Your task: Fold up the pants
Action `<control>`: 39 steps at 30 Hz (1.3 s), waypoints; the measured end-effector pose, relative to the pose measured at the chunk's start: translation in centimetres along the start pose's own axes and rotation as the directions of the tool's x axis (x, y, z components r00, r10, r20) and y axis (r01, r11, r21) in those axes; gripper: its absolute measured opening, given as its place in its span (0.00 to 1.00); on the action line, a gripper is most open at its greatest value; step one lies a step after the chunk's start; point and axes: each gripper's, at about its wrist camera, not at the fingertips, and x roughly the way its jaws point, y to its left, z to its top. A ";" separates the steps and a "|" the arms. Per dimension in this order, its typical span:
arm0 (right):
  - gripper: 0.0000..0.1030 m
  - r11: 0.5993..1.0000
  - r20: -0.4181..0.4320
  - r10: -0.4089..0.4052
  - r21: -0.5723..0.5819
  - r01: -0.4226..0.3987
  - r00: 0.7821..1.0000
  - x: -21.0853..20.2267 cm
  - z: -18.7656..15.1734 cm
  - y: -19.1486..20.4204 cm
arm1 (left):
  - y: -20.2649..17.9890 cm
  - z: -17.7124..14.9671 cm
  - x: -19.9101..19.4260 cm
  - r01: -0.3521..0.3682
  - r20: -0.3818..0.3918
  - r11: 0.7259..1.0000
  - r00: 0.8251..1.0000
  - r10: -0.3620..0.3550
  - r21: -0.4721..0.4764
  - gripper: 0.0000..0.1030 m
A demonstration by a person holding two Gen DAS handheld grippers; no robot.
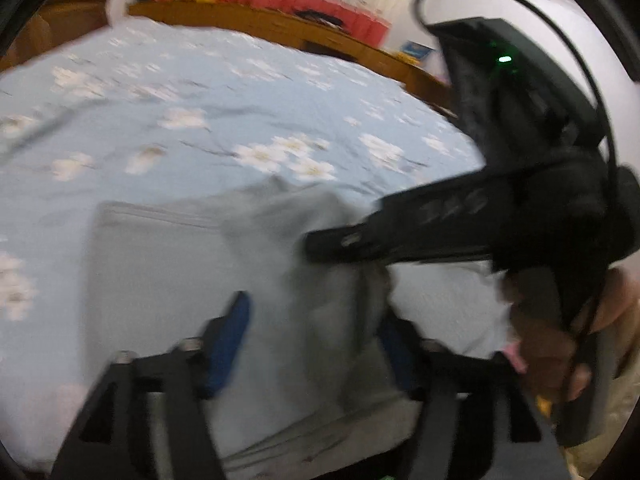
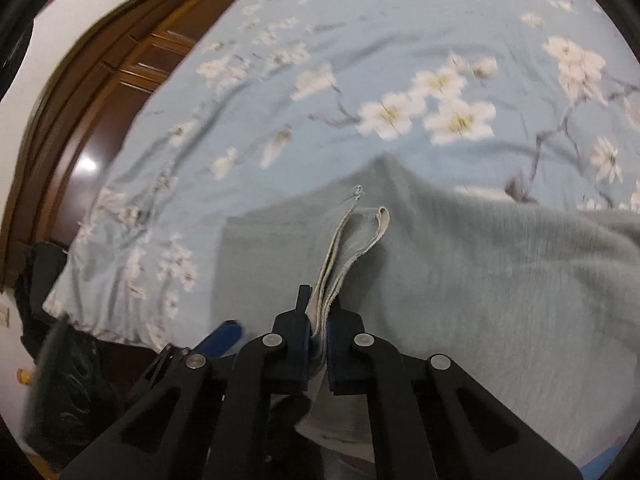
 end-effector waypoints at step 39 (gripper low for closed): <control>0.06 0.972 0.345 -0.121 -0.148 0.181 0.931 -19.3 2.6 4.3 | 2.4 -5.7 -2.0 -0.335 0.028 0.940 0.941 0.337 -0.070 0.88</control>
